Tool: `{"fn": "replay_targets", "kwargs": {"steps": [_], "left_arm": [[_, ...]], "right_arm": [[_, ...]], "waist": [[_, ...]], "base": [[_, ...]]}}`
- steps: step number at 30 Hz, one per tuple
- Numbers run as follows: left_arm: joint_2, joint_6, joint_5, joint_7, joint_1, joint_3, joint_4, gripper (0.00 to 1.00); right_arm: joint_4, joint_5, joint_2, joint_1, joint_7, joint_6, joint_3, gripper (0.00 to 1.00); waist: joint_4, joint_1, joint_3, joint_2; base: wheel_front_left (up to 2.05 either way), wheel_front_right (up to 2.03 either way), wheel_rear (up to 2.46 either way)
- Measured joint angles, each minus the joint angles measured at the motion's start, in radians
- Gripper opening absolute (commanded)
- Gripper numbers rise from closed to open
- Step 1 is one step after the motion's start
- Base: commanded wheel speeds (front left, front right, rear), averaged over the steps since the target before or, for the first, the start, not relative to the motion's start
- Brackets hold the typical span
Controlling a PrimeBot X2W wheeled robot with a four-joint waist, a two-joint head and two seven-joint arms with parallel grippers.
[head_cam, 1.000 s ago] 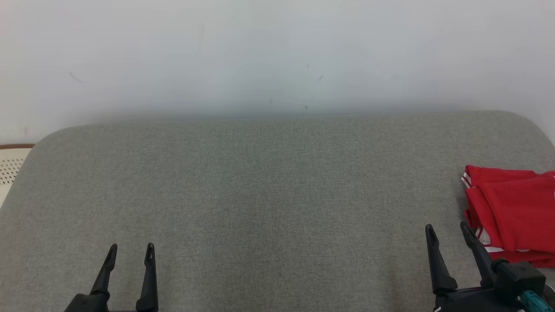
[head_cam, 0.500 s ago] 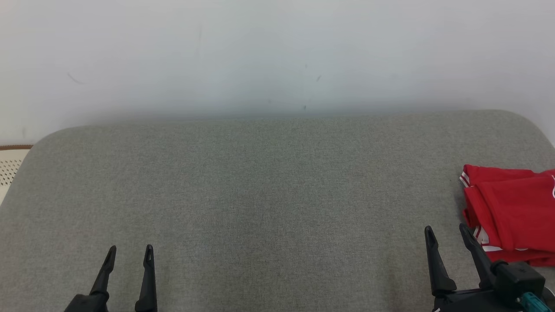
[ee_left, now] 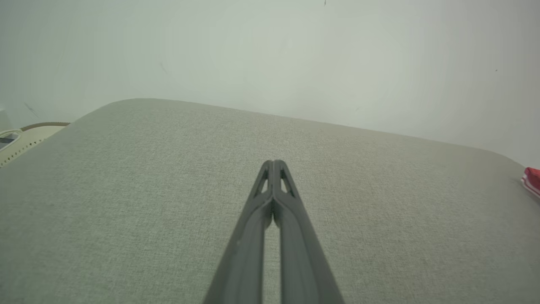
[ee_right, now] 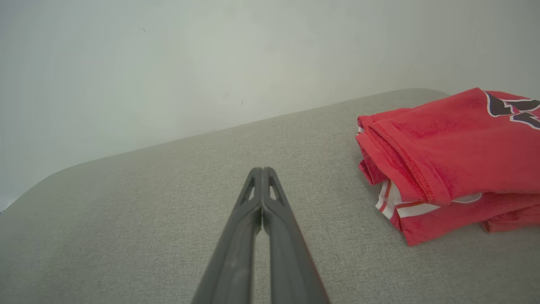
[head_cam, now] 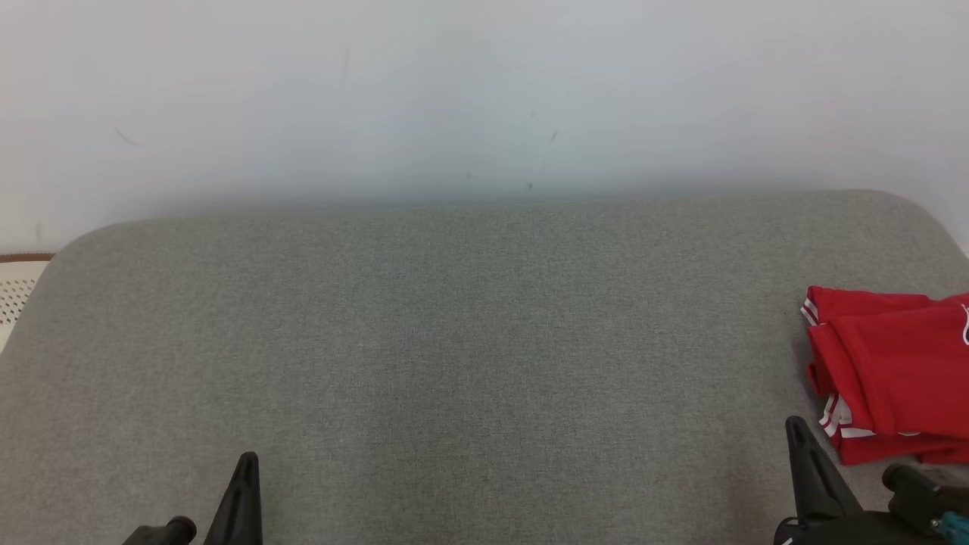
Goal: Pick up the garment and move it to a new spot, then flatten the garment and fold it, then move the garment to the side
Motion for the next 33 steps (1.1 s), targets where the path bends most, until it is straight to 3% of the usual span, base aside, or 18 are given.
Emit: {"fn": "replay_targets", "kwargs": {"steps": [33], "left_arm": [[-0.052, -0.115, -0.589, -0.022, -0.154, -0.1, 0.19, 0.0]], "right_arm": [[0.224, 0.563, -0.035, -0.143, 0.158, 0.0, -0.211, 0.0]], "waist": [[-0.011, 0.0, 0.01, 0.0]], "base": [[0.0, 0.0, 0.0]]}}
